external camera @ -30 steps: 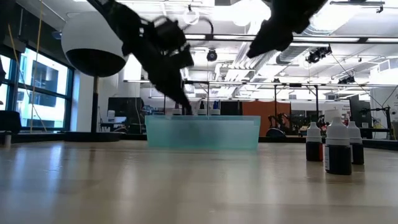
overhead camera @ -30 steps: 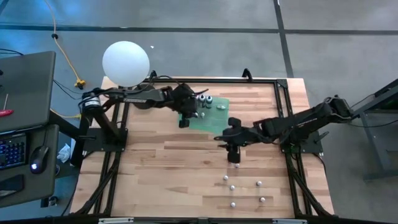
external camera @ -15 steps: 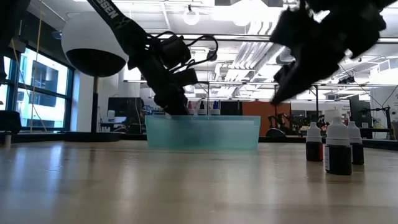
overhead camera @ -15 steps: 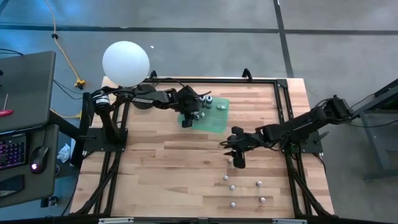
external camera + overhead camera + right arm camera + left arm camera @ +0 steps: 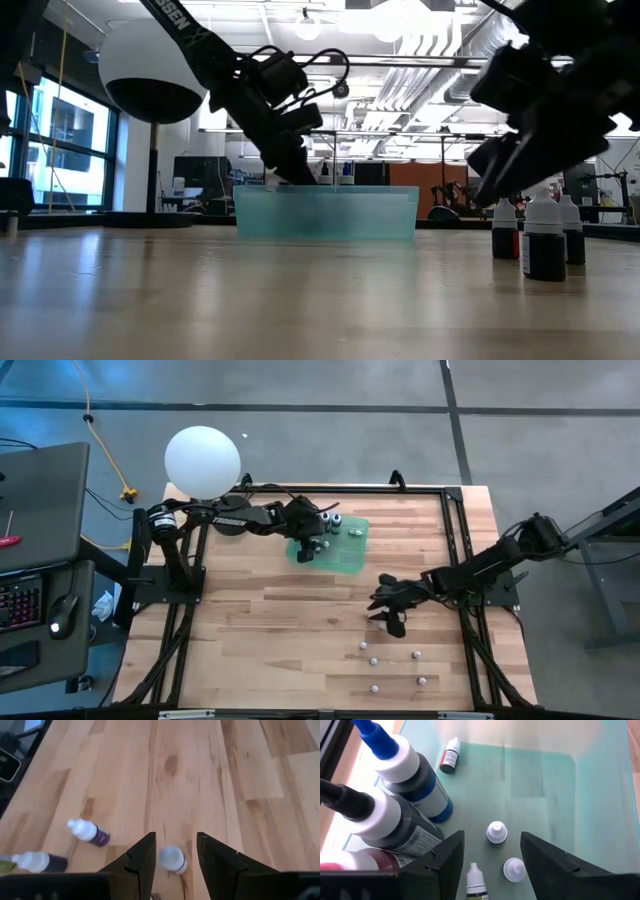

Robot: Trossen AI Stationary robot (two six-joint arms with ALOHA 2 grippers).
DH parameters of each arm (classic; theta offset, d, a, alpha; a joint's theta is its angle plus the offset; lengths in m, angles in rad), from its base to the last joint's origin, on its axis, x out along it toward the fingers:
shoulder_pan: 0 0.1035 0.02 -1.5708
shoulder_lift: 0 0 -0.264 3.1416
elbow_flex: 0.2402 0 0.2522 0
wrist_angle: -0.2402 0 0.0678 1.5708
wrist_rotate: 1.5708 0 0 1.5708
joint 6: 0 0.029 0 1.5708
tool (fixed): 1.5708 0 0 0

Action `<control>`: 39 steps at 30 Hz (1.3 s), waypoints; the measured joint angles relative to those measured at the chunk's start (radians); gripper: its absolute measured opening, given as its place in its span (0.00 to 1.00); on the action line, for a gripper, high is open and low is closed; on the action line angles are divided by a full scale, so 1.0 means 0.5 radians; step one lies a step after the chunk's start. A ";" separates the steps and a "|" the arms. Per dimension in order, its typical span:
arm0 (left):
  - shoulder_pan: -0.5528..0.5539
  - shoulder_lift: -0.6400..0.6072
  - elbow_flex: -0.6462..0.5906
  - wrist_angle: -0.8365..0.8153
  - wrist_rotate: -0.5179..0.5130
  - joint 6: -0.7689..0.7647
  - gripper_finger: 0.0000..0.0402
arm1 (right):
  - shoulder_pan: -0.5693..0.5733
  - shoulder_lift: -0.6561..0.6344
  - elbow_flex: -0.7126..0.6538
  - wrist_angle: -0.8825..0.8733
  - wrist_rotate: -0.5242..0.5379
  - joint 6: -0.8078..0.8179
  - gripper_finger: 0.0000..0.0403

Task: Pick & Place food coloring
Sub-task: Put the red food coloring bottle into the bin

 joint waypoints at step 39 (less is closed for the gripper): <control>0.000 -0.002 0.590 -0.473 -0.193 0.080 0.48 | -0.364 0.079 0.040 0.544 0.823 -0.387 0.22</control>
